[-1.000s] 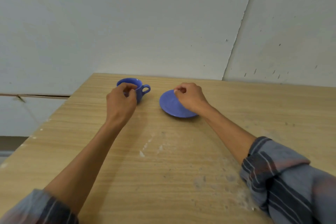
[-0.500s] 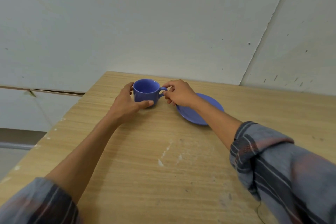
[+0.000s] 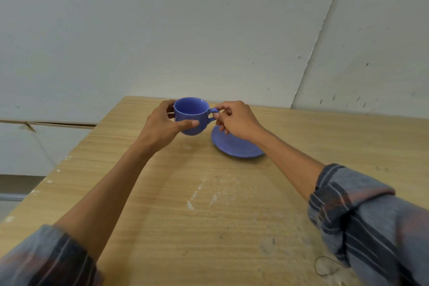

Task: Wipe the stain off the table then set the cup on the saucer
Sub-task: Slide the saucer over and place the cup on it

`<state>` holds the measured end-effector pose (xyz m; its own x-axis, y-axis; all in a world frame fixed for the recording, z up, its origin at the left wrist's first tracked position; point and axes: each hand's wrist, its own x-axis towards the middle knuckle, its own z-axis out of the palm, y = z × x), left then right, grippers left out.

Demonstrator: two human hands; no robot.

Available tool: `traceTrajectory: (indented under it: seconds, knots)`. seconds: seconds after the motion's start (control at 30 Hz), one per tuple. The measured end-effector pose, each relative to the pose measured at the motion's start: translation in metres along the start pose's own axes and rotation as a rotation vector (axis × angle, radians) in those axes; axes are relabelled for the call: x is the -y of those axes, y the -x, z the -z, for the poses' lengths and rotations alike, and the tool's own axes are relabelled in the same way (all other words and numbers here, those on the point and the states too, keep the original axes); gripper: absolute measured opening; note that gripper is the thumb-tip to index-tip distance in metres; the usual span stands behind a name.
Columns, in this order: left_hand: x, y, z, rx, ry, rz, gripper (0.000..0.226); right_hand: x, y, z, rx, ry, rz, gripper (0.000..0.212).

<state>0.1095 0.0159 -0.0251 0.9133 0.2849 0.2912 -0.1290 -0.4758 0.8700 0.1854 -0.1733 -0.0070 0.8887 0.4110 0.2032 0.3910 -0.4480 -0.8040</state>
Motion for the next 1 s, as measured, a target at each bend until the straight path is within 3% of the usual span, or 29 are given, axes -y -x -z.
traceTrajectory:
  seconds: [0.43, 1.0]
  knots:
    - [-0.043, 0.0, -0.078, 0.136, 0.049, -0.011, 0.071, -0.039, 0.039, 0.074, -0.142, 0.038, -0.075, 0.014]
    - [-0.033, -0.002, -0.099, 0.206, 0.053, 0.038, 0.07, -0.074, 0.038, 0.073, -0.152, 0.014, -0.126, 0.012]
